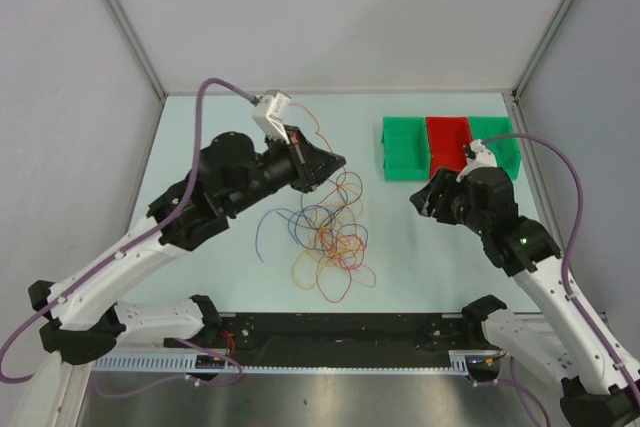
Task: Untangle the cables
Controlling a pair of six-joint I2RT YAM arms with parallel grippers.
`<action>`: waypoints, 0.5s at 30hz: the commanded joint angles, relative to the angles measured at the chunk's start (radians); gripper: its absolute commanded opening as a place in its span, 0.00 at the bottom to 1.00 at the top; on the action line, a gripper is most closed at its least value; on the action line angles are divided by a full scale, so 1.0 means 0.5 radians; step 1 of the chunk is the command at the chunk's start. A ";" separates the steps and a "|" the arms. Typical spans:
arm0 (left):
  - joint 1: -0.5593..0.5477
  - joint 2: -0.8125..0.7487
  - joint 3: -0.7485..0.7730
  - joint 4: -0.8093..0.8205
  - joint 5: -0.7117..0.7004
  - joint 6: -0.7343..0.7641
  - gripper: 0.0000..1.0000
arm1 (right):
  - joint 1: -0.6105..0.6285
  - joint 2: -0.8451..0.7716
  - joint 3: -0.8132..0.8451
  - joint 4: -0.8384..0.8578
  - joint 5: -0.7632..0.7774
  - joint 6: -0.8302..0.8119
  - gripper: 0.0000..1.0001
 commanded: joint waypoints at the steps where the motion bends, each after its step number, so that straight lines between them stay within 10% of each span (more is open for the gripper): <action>1: 0.050 0.017 -0.035 -0.114 -0.192 -0.175 0.00 | 0.002 -0.152 0.102 0.001 -0.132 0.032 0.60; 15: 0.626 0.207 0.071 -0.018 0.608 -0.494 0.00 | 0.247 -0.392 0.086 0.317 -0.350 0.183 0.60</action>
